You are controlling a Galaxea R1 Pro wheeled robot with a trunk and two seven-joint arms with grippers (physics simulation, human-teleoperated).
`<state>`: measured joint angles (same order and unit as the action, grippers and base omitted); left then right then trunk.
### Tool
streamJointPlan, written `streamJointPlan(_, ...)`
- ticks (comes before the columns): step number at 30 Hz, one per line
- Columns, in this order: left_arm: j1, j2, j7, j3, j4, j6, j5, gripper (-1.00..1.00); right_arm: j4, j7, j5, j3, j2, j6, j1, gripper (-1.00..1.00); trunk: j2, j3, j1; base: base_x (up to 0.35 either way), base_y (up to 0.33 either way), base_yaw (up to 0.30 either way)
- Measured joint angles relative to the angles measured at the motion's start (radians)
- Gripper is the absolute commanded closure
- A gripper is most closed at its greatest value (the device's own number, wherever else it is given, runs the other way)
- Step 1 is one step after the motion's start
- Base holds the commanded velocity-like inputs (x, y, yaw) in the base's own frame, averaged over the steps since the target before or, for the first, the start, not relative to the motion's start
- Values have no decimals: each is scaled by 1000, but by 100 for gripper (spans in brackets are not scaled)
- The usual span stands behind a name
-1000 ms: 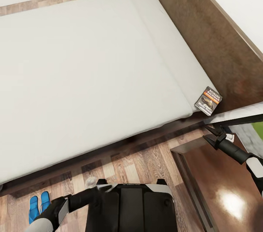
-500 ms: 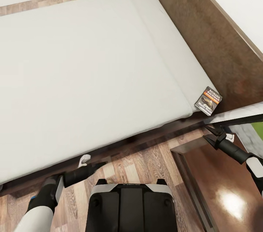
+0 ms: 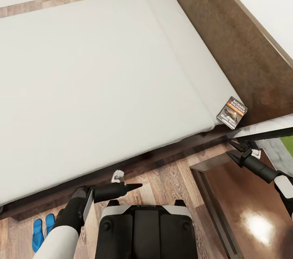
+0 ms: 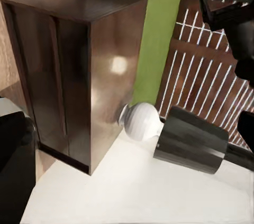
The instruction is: In the bedroom, move the book from the bed onto either nightstand, and place the two sandals side by side next to the bed.
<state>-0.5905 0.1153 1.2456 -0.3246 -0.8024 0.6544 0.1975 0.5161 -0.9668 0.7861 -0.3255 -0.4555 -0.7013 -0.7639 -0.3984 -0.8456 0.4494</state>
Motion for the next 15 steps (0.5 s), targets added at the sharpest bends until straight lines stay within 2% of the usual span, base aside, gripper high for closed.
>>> streamJointPlan(2,0,-1,70,9,-3,0,1,-100,0,0,0,0,0,0,0,-100,0,0,0,0,0,0)
streamJointPlan(6,0,0,150,14,-26,2,1,-100,0,0,0,0,0,0,0,-100,0,0,0,0,0,0)
streamJointPlan(11,-1,3,173,20,-87,20,0,-100,0,0,-1,0,0,1,0,-100,0,0,0,0,0,0)
streamJointPlan(15,0,9,175,54,-94,57,0,-100,0,0,-2,0,0,1,-1,-100,0,0,0,0,0,0)
